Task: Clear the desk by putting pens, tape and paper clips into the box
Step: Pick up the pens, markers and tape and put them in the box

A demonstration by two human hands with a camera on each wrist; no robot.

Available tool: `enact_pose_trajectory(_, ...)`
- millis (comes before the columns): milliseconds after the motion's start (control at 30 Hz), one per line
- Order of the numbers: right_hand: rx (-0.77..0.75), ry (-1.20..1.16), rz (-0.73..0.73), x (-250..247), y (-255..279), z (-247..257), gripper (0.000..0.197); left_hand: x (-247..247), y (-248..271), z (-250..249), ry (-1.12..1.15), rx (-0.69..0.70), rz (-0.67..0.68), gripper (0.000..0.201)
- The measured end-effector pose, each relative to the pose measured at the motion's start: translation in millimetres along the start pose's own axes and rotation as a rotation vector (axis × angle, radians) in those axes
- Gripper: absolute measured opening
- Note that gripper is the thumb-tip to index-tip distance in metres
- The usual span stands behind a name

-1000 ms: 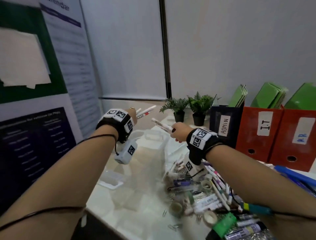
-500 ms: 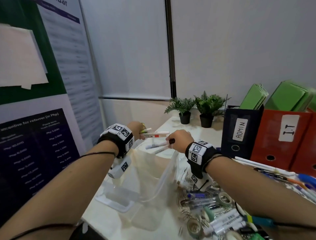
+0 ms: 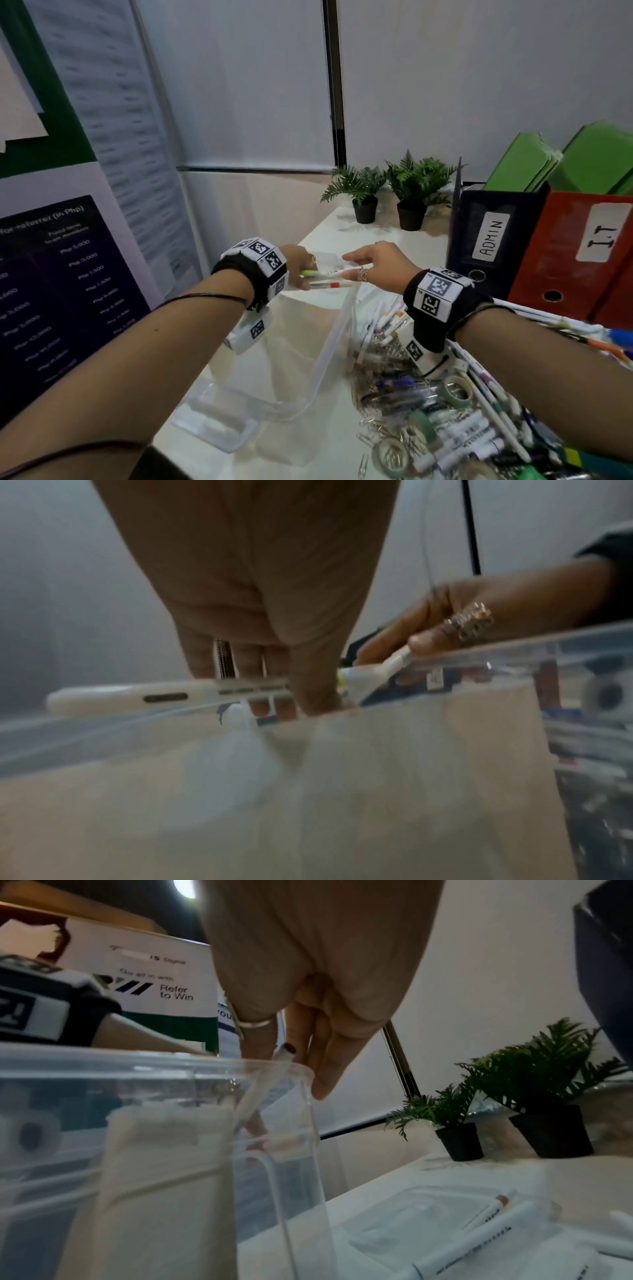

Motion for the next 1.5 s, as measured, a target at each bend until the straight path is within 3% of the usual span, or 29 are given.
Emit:
enact_pose_trajectory(100, -0.014, -0.070, 0.022, 3, 3, -5, 0.050, 12, 0, 1, -0.043, 0.008, 0.058, 0.069)
enact_pose_trajectory(233, -0.039, -0.129, -0.067, 0, 10, -13, 0.037, -2, 7, 0, -0.007, -0.034, -0.063, 0.067)
enact_pose_trajectory(333, -0.002, 0.022, -0.138, -13, 18, -35, 0.024, -20, 19, -8, 0.113, -0.040, -0.236, 0.063)
enact_pose_trajectory(467, 0.142, 0.351, 0.067, -25, 33, -66, 0.022, -39, 34, -43, 0.222, -0.003, -0.354, 0.056)
enact_pose_trajectory(600, 0.196, 0.507, 0.207, -18, 40, -76, 0.030, -45, 35, -98, 0.049, 0.024, -0.307, 0.057)
enact_pose_trajectory(700, 0.163, 0.574, 0.317, -10, 37, -72, 0.037, -51, 31, -125, -0.091, -0.017, -0.321, 0.042)
enact_pose_trajectory(967, 0.173, 0.660, 0.522, -4, 25, -80, 0.040, -69, 5, -147, 0.015, -0.127, -0.159, 0.032)
enact_pose_trajectory(1033, 0.160, 0.673, 0.535, -5, 25, -89, 0.037, -60, -26, -141, 0.011, -0.134, -0.106, 0.033)
enact_pose_trajectory(1167, 0.089, 0.697, 0.502, -11, 23, -100, 0.042, 13, -132, -112, 0.166, -0.215, 0.102, 0.053)
enact_pose_trajectory(1267, 0.062, 0.674, 0.437, -12, 19, -106, 0.047, 25, -97, -135, 0.195, -0.233, 0.133, 0.057)
enact_pose_trajectory(1367, 0.127, 0.710, 0.527, -14, 16, -106, 0.040, 19, -43, -162, 0.166, -0.260, 0.067, 0.064)
enact_pose_trajectory(1500, 0.125, 0.786, 0.579, -9, 10, -116, 0.033, 30, -38, -170, 0.074, -0.251, 0.018, 0.066)
Point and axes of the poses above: each hand's wrist, its own y-axis away from the middle knuckle, its own x-axis out of the palm, z = x × y, the point moved 1 cm from there along -y, towards the middle knuckle, and after that the axes turned 1 degree about -y, right-handed, at the moved point
